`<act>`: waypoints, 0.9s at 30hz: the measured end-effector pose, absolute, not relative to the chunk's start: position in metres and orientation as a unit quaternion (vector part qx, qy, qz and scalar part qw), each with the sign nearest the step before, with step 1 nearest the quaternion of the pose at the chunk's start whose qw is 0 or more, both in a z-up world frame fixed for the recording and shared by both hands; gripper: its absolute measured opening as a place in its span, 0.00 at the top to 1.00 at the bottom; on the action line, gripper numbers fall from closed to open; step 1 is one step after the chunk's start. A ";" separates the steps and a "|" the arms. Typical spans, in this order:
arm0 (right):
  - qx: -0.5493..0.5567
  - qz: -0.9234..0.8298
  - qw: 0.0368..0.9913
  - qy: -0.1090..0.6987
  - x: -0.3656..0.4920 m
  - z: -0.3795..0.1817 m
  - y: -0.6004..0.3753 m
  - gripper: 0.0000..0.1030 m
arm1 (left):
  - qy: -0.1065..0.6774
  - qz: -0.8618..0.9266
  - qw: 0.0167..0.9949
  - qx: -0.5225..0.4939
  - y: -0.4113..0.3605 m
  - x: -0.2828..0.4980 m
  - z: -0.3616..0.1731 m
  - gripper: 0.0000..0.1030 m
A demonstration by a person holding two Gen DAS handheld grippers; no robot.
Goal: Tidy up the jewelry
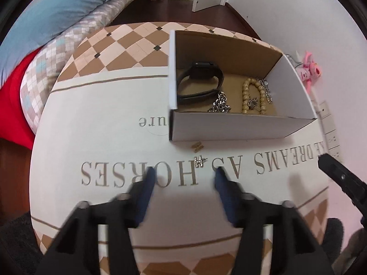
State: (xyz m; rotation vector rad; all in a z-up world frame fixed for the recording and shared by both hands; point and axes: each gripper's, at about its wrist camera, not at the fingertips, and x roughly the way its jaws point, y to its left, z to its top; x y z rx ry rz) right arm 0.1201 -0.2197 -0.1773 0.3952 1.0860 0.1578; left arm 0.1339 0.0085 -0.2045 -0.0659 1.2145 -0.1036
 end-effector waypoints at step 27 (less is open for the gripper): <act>0.187 0.045 0.832 0.520 0.127 -0.194 -0.235 0.87 | 0.565 -0.050 0.822 0.052 -0.031 0.143 -0.226 0.91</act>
